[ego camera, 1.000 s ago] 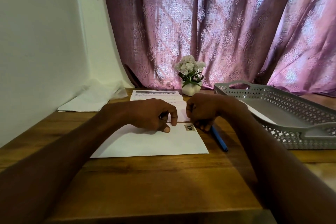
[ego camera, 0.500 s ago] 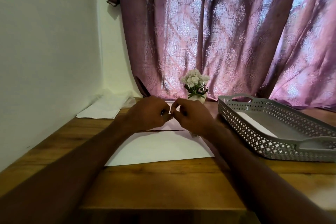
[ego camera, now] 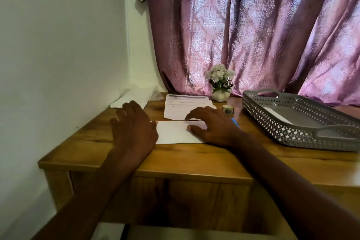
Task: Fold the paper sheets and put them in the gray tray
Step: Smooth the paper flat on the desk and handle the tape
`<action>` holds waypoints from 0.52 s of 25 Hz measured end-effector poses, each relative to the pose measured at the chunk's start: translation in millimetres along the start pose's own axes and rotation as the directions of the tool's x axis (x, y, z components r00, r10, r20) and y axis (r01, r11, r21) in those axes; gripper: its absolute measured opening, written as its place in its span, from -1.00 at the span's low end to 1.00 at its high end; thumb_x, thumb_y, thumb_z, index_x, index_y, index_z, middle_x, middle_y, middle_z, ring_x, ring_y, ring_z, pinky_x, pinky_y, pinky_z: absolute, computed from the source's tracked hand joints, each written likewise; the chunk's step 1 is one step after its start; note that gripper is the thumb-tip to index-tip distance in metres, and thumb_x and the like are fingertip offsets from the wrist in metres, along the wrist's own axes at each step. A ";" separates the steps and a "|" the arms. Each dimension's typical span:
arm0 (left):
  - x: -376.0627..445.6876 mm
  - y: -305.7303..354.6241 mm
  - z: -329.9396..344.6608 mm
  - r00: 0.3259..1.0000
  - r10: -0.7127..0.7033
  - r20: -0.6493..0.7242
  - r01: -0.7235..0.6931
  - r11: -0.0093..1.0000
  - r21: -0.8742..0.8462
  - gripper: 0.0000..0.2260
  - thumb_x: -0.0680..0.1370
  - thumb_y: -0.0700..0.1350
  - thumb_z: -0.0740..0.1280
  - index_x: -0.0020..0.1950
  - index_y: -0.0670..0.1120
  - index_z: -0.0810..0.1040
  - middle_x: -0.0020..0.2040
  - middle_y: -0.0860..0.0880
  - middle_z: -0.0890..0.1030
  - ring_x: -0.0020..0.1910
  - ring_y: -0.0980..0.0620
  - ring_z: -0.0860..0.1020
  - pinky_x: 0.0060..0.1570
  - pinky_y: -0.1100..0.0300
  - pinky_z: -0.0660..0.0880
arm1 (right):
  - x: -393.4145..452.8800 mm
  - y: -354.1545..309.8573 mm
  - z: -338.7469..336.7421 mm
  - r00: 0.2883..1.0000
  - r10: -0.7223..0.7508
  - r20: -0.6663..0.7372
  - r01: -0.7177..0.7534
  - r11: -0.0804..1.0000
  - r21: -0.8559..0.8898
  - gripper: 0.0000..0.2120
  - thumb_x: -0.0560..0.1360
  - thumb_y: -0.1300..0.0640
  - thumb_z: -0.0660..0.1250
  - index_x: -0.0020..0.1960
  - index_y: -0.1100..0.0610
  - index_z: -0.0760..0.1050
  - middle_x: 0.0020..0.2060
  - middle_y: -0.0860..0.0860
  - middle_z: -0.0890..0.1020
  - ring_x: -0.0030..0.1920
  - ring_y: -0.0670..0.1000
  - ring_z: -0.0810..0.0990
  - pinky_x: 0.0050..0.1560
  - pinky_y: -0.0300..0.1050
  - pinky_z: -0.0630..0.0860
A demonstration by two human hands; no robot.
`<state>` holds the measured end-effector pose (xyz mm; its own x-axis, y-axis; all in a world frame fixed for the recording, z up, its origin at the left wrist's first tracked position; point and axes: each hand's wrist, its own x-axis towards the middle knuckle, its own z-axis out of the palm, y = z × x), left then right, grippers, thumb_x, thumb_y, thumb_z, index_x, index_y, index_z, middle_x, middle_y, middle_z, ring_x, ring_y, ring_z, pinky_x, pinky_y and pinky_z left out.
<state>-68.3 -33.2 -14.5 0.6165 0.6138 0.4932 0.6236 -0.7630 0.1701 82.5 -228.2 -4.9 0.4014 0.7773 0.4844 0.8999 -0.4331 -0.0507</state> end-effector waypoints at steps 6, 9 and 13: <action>-6.9 -15.0 1.7 0.958 -0.065 0.281 0.112 0.982 -0.155 -0.21 0.52 0.52 0.07 0.36 -0.11 0.52 0.51 -0.28 0.35 0.50 -0.31 0.29 0.49 -0.25 0.15 | -15.6 -9.9 -0.8 1.000 0.027 0.014 -0.027 0.999 -0.035 -0.61 0.60 -0.27 0.24 0.36 -0.18 0.52 0.32 -0.23 0.59 0.30 -0.10 0.52 0.19 -0.11 0.38; -5.8 -18.4 0.3 0.955 -0.055 0.290 0.126 0.965 -0.231 -0.27 0.53 0.46 0.19 0.45 -0.07 0.42 0.53 -0.24 0.33 0.51 -0.29 0.29 0.49 -0.24 0.18 | -18.2 -9.5 -3.1 0.998 0.061 0.005 -0.061 0.998 -0.020 -0.61 0.59 -0.26 0.26 0.37 -0.19 0.51 0.31 -0.22 0.59 0.29 -0.11 0.54 0.14 -0.12 0.37; -5.2 -25.4 -5.9 0.973 -0.044 0.228 0.138 0.900 -0.414 -0.41 0.49 0.33 0.40 0.43 0.10 0.43 0.39 -0.07 0.51 0.38 -0.17 0.45 0.40 -0.17 0.30 | -18.9 -8.9 -1.1 0.999 0.048 0.024 -0.048 0.999 0.013 -0.55 0.58 -0.27 0.26 0.44 -0.22 0.42 0.38 -0.24 0.52 0.30 -0.13 0.50 0.18 -0.12 0.36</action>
<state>-90.2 -18.2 -16.3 0.6817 0.6768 0.2780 0.4472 -0.6861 0.5738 66.7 -239.5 -12.6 0.4478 0.7668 0.4599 0.8818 -0.4639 -0.0852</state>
